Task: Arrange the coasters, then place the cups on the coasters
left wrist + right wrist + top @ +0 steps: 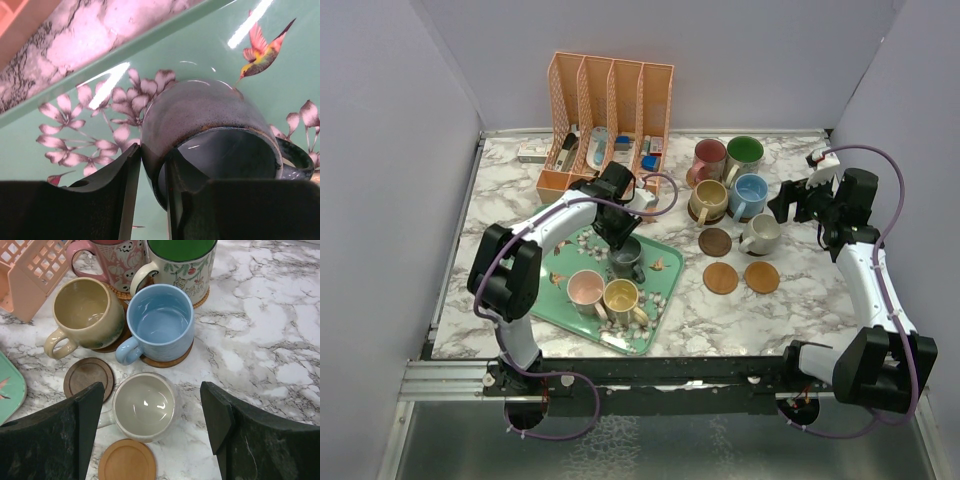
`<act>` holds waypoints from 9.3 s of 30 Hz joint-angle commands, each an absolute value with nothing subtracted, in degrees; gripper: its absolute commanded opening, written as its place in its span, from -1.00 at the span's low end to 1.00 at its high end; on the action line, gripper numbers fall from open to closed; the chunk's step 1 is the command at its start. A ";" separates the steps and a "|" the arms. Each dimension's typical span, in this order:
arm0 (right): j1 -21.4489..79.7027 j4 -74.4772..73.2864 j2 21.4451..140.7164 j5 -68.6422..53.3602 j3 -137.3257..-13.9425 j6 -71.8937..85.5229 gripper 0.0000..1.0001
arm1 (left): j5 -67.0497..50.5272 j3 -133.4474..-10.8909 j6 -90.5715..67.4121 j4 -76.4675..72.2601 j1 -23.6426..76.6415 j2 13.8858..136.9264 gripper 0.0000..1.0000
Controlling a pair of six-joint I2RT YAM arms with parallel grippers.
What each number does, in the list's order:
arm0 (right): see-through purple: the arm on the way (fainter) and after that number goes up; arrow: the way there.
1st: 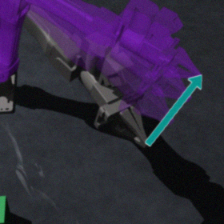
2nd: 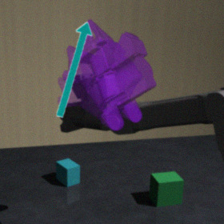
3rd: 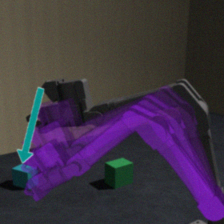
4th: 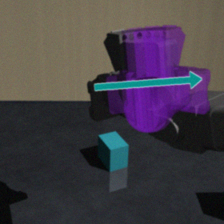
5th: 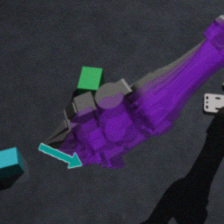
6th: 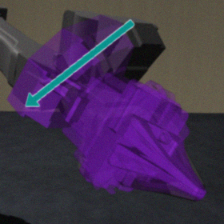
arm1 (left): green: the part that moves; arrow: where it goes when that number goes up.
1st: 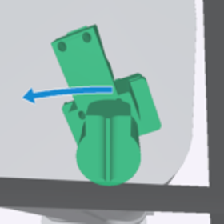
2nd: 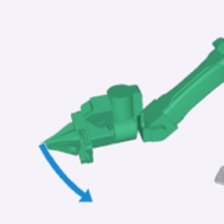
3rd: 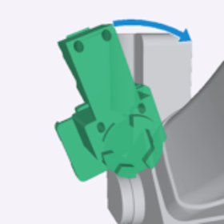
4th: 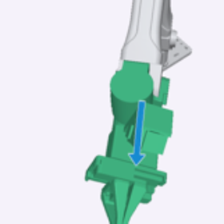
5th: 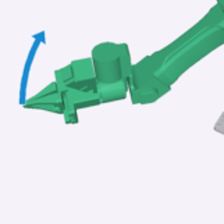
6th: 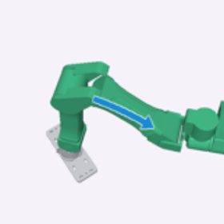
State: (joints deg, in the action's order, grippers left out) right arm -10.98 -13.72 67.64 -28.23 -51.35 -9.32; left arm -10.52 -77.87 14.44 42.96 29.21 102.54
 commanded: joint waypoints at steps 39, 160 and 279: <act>-11.27 -13.54 66.71 -29.98 -50.63 -10.02 0.58 | -9.20 -79.50 13.47 42.30 35.27 100.05 -0.25; -11.33 -13.31 65.45 -25.83 -50.31 -10.20 0.58 | 4.40 -145.80 9.31 51.74 52.16 140.01 -1.00; -11.34 -12.57 65.64 -16.41 -50.89 -8.26 0.59 | 12.35 -142.12 12.09 53.49 55.27 138.22 -1.00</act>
State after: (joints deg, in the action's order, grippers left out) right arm -11.00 -13.67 66.19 -15.77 -50.39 -8.21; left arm 11.25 -140.84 12.14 52.14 54.19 142.61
